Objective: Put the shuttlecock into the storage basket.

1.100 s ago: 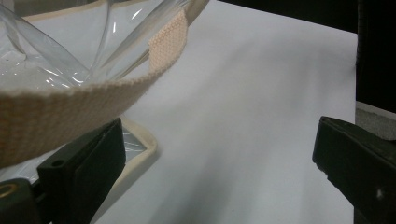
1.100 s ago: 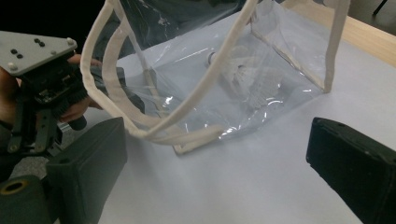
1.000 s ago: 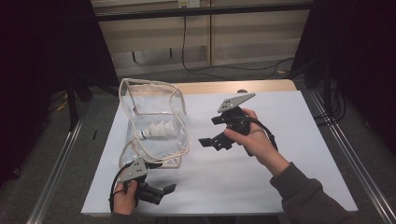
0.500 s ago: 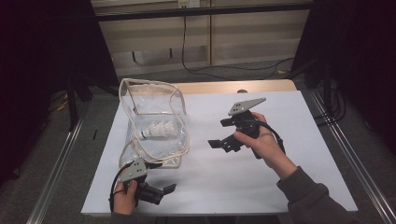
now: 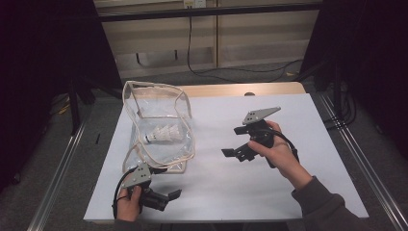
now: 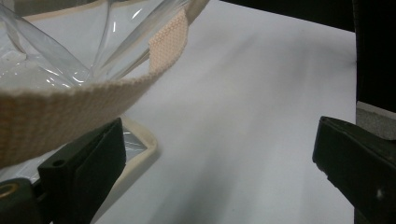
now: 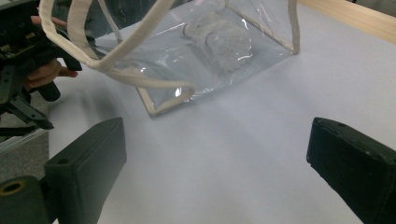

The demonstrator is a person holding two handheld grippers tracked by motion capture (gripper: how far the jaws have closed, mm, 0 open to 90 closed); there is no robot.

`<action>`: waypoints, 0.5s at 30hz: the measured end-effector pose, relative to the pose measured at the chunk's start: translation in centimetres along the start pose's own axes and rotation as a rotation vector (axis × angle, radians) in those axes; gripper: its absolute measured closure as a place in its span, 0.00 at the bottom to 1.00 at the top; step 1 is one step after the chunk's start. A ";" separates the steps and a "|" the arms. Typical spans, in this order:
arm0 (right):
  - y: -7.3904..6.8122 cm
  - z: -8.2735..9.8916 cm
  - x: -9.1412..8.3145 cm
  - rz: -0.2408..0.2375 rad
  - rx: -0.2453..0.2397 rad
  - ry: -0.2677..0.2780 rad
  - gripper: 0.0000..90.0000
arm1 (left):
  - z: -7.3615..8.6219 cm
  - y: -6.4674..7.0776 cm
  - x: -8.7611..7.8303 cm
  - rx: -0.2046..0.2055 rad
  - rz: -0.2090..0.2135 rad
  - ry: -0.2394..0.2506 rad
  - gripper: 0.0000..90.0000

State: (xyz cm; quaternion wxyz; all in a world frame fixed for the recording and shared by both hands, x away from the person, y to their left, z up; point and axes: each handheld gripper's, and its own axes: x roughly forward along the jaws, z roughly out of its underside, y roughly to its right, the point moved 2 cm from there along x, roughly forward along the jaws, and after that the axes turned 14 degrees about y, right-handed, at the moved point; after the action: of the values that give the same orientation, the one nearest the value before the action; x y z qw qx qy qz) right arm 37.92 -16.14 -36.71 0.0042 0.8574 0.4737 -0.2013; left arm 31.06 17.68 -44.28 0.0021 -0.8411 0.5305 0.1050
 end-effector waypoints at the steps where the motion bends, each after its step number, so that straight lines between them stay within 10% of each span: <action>1: 0.1 0.1 -0.1 0.000 -0.002 0.001 0.05 | 0.0 0.0 0.0 0.000 0.000 0.000 0.03; 15: 0.8 1.6 -1.7 0.016 0.013 0.024 0.05 | 0.0 0.0 0.0 -0.004 -0.001 0.001 0.03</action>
State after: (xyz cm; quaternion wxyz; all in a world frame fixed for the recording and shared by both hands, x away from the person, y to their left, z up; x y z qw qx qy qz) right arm 37.22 -18.24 -37.72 -0.0053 0.8634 0.4656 -0.1941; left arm 31.06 17.67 -44.32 0.0004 -0.8413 0.5301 0.1058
